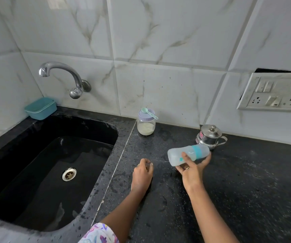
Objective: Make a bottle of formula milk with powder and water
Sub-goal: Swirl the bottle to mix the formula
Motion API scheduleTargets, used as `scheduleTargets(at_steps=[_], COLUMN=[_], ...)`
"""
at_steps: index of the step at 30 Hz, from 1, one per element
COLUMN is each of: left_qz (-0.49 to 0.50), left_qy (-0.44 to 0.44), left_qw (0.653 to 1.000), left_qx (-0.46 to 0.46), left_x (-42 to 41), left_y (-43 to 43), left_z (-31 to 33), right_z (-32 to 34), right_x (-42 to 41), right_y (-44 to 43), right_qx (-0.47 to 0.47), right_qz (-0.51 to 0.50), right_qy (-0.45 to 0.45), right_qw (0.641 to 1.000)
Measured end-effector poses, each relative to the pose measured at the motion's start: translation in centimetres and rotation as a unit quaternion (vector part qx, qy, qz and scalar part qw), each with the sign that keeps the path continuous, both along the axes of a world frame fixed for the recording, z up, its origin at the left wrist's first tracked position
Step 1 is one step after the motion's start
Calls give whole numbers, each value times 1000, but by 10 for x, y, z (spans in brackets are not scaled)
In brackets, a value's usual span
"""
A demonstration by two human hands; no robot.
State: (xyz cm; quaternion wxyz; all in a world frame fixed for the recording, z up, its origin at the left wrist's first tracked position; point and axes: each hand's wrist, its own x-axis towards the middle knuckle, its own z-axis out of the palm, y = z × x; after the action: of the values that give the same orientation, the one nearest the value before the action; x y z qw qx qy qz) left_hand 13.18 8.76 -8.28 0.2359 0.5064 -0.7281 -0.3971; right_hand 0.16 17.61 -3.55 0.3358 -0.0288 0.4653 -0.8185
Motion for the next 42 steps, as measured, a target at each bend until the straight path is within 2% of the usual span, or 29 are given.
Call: scheduleTargets(at_steps=[1, 2, 3, 6, 8, 10, 12, 13, 14, 17, 18, 19, 22, 23, 26, 27, 28, 31, 32, 34, 36, 37, 39, 42], left_qz=[-2, -1, 2, 7, 9, 2, -2, -3, -3, -5, -5, -5, -9, -9, -9, -10, -11, -9, -8, -8, -7, -7, -6, -4], left_qy=[-8, -14, -18, -32, -38, -46, -52, -53, -54, -53, -53, -54, -55, -56, -51, -51, -51, -46, -46, -49, -45, -44, -43, -45], left_qw=[1000, 1000, 1000, 999, 998, 998, 998, 998, 997, 997, 997, 997, 997, 997, 998, 998, 998, 998, 998, 998, 998, 998, 998, 998], left_qx=[-10, -17, -25, -44, -45, -47, -47, -47, -46, -47, -47, -46, -44, -43, -43, -43, -44, -41, -42, -43, -44, -43, -45, -40], left_x=[-1, -1, -1, -1, -1, -1, -2, -1, -1, -1, -1, -1, -1, -1, -1, 0, 0, 0, 0, 0, -1, 0, -1, -1], left_y=[1, 1, 1, 3, 4, 4, 5, 5, 5, 5, 5, 5, 5, 5, 5, 5, 5, 5, 5, 5, 5, 5, 5, 4], left_z=[-1, -1, -1, -2, -2, -3, -3, -2, -2, -2, -1, 0, 0, 0, 0, 0, 0, 0, 0, 0, -1, -1, -1, -2], right_z=[-2, -4, -5, -11, -14, -14, -16, -16, -14, -9, -9, -9, -11, -11, -10, -9, -9, -11, -11, -9, -4, -4, -1, -3], right_x=[1, 5, 8, 14, 15, 18, 21, 23, 23, 22, 21, 21, 23, 24, 26, 26, 25, 25, 26, 26, 27, 26, 26, 27], right_y=[0, 3, 7, 22, 27, 26, 21, 21, 22, 27, 27, 27, 23, 23, 28, 29, 30, 26, 25, 28, 33, 34, 32, 28], right_qx=[-34, -41, -25, 106, 129, 53, -50, -73, -63, 63, 79, 69, -39, -44, 55, 73, 66, -27, -32, 25, 94, 112, 109, 52], right_qz=[-19, -15, 9, 119, 107, 37, -15, -9, 12, 93, 94, 77, 13, 20, 90, 94, 81, 24, 31, 86, 136, 142, 114, 88], right_qy=[-74, -108, -100, 52, 66, -38, -153, -171, -155, 6, 22, 8, -113, -118, 4, 19, 7, -104, -110, -32, 70, 92, 87, 25], right_qw=[996, 993, 995, 986, 984, 997, 987, 982, 986, 994, 992, 995, 993, 992, 994, 993, 994, 994, 993, 995, 984, 979, 984, 994])
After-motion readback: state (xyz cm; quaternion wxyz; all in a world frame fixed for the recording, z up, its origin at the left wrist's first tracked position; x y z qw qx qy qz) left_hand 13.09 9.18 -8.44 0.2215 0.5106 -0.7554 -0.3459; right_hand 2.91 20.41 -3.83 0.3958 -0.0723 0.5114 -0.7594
